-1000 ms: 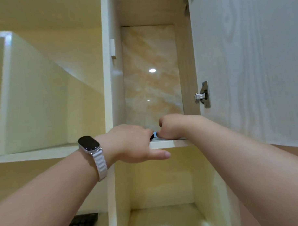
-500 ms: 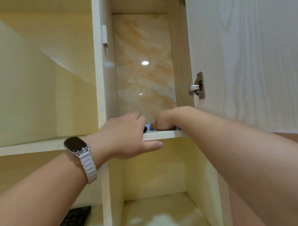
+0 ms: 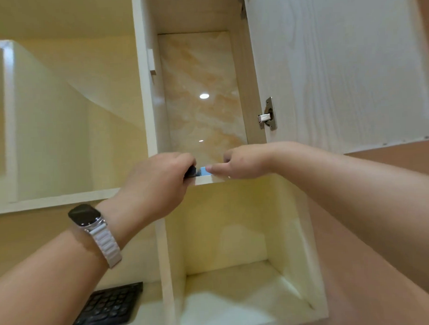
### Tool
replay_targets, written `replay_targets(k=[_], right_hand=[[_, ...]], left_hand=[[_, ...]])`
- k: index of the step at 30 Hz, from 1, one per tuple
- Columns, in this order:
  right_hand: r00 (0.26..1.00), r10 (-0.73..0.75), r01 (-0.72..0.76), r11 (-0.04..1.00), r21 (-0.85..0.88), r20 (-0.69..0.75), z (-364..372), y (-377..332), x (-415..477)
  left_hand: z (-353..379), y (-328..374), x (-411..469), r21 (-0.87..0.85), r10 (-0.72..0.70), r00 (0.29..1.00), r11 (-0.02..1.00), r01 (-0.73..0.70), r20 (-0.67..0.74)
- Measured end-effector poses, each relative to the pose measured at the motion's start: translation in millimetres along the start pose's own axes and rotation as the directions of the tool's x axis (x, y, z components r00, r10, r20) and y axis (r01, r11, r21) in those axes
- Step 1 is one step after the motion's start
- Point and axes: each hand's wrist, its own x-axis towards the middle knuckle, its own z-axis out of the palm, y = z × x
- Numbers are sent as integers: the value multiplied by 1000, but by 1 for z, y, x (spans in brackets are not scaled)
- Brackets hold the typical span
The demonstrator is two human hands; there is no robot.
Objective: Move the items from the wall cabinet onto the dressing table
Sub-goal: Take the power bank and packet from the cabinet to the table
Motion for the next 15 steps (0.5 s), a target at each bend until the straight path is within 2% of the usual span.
replay_targets(k=[4,7,9,11,15], right_hand=[[980,-101,90,993,-70,-170,13,8,-10],[958,-116,86,989,-122,-264,22,13,-14],[932,-140,103,987,-125,-335,25,15,-16],[904,-173,150,985,-89,-391,26,17,-19],[870,-172,243,965,96,-462,28,19,-27]], left_hand=[[-4,2,-6,41,46,995,998,-43,-90],[-6,1,-14,54,130,976,991,-122,-175],[-8,-2,-21,45,116,968,993,-108,-223],[-9,-1,-28,46,108,962,994,-99,-251],[-7,4,-39,43,91,953,996,-82,-290]])
